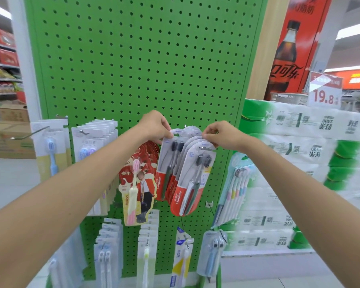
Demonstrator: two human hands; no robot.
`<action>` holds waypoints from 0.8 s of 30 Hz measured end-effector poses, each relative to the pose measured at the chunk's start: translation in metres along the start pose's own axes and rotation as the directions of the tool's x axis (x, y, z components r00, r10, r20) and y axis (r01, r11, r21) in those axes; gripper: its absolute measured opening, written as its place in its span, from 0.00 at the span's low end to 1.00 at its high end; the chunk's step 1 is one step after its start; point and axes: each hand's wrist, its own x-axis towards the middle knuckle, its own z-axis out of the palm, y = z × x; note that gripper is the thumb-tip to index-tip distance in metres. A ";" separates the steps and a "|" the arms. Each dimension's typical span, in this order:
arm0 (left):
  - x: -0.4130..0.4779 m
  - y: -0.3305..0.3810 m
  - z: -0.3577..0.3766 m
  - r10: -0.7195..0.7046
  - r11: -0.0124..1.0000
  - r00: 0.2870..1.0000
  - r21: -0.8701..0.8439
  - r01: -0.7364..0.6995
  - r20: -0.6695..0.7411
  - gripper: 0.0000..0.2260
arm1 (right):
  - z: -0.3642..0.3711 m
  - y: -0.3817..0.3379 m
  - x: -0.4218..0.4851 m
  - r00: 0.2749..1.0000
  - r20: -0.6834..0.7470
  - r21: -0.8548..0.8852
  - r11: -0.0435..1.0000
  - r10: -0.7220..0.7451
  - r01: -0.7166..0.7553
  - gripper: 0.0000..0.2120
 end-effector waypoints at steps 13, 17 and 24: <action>-0.029 0.000 0.013 0.023 0.988 0.984 0.154 0.004 -0.178 0.08 | 0.004 -0.016 -0.052 0.965 -0.135 -0.156 0.967 -0.223 0.202 0.17; -0.040 -0.002 0.016 0.052 0.971 0.972 0.239 0.004 -0.228 0.01 | 0.016 -0.014 -0.054 0.950 -0.149 -0.278 0.933 -0.275 0.227 0.15; -0.061 -0.001 0.012 0.083 0.964 0.955 0.267 -0.004 -0.285 0.05 | 0.025 -0.011 -0.051 0.937 -0.192 -0.376 0.904 -0.293 0.206 0.13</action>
